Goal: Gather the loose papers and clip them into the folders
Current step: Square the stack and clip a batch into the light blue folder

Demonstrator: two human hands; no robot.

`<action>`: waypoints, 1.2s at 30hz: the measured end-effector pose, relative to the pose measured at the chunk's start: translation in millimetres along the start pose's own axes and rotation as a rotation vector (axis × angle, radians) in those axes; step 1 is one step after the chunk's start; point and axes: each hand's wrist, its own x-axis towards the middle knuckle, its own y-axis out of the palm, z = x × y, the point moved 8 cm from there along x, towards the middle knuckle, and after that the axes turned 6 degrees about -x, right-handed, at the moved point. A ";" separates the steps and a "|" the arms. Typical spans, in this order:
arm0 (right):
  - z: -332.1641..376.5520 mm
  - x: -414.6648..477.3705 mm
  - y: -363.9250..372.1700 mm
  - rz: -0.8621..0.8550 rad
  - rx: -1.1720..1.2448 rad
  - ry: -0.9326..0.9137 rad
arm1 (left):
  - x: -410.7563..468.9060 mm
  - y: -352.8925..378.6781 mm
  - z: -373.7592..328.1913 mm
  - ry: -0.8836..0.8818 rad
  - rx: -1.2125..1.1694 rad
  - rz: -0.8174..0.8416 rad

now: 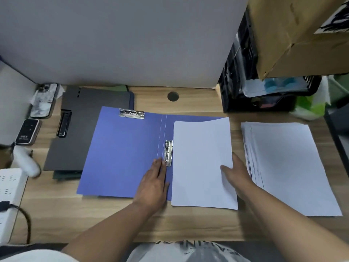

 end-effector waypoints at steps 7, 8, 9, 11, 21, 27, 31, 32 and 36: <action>-4.3 5.5 3.0 0.023 0.068 0.033 | -6.7 -32.5 2.4 -0.011 -0.251 -0.090; -4.9 6.2 3.6 0.030 0.086 0.037 | -5.1 -41.7 1.0 -0.047 -0.349 -0.103; -5.8 7.3 4.2 0.040 0.099 0.039 | -0.1 -48.0 0.7 -0.101 -0.470 -0.101; -5.5 7.9 4.9 0.051 0.116 0.042 | 17.7 -56.8 0.3 -0.218 -0.737 -0.108; -6.5 7.0 6.6 0.046 0.191 0.057 | 88.1 -77.5 24.3 -0.341 -0.841 -0.121; -7.7 8.1 7.2 0.052 0.230 0.060 | 83.2 -66.3 32.7 -0.329 -0.710 0.016; -0.9 4.9 3.9 0.026 0.147 0.041 | 81.4 -65.5 32.1 -0.308 -0.689 0.012; 2.3 3.3 2.5 0.011 0.098 0.029 | 80.8 -65.1 31.7 -0.303 -0.680 0.011; 4.8 2.1 -1.0 -0.028 0.030 0.026 | 79.0 -63.0 27.2 -0.285 -0.650 0.022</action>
